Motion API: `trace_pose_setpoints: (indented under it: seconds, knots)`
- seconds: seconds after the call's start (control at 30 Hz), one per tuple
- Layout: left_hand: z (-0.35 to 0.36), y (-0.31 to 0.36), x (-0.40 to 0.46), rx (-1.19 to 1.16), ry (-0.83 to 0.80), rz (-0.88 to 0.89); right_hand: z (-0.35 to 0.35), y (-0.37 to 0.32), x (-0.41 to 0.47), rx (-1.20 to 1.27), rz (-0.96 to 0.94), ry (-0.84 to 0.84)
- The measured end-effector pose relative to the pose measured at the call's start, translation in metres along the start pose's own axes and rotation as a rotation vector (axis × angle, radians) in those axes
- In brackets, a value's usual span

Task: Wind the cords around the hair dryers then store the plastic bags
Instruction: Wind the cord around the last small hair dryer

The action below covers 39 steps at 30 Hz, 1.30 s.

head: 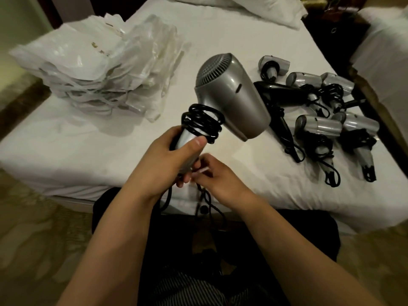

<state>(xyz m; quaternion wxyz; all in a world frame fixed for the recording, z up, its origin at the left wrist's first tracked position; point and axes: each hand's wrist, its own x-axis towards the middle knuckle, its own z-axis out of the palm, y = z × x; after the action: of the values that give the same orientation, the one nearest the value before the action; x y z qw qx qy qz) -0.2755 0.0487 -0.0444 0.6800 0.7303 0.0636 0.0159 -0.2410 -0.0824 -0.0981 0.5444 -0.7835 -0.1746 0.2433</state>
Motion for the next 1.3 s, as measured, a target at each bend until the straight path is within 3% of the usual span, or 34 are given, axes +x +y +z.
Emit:
trace_pose_setpoints:
  seconds: [0.1,0.17,0.27,0.43,0.53,0.63,0.7,0.73,0.87,1.03,1.17,1.2,1.3]
  knots:
    - [-0.009,0.0,0.003,0.01,0.031,-0.025,-0.001,0.015,-0.012,0.125,0.094,-0.091]
    - [-0.017,-0.001,0.006,0.046,0.036,-0.075,-0.004,0.018,-0.02,0.063,0.132,-0.182]
    - [-0.031,-0.005,0.009,0.236,-0.021,-0.109,-0.016,0.01,-0.023,-0.199,0.134,-0.273]
    - [-0.036,-0.022,0.018,0.979,-0.086,-0.035,-0.034,-0.033,-0.036,-0.907,0.002,-0.281]
    - [-0.026,-0.032,0.019,1.262,-0.072,0.001,-0.034,-0.061,-0.04,-1.243,-0.243,-0.15]
    - [-0.022,-0.035,0.017,1.442,-0.143,0.103,-0.049,-0.079,-0.025,-1.519,-0.34,0.014]
    - [-0.019,-0.031,0.013,1.514,-0.239,0.162,-0.065,-0.086,-0.009,-1.571,-0.627,0.228]
    - [-0.017,-0.028,0.01,1.527,-0.293,0.188,-0.072,-0.088,-0.002,-1.531,-0.676,0.253]
    - [-0.009,-0.008,-0.005,1.419,-0.45,0.219,-0.095,-0.087,0.023,-1.388,-0.599,0.154]
    - [-0.014,0.002,-0.01,1.209,-0.477,0.335,-0.097,-0.053,0.043,-1.104,-0.578,0.112]
    - [-0.026,0.011,-0.01,0.743,-0.539,0.229,-0.09,-0.018,0.04,-0.933,-0.663,0.065]
    - [-0.028,0.011,-0.009,0.577,-0.55,0.178,-0.089,-0.007,0.04,-0.846,-0.586,0.041]
    - [-0.028,0.0,-0.002,0.148,-0.572,0.132,-0.078,0.023,0.041,-0.423,-0.101,-0.226]
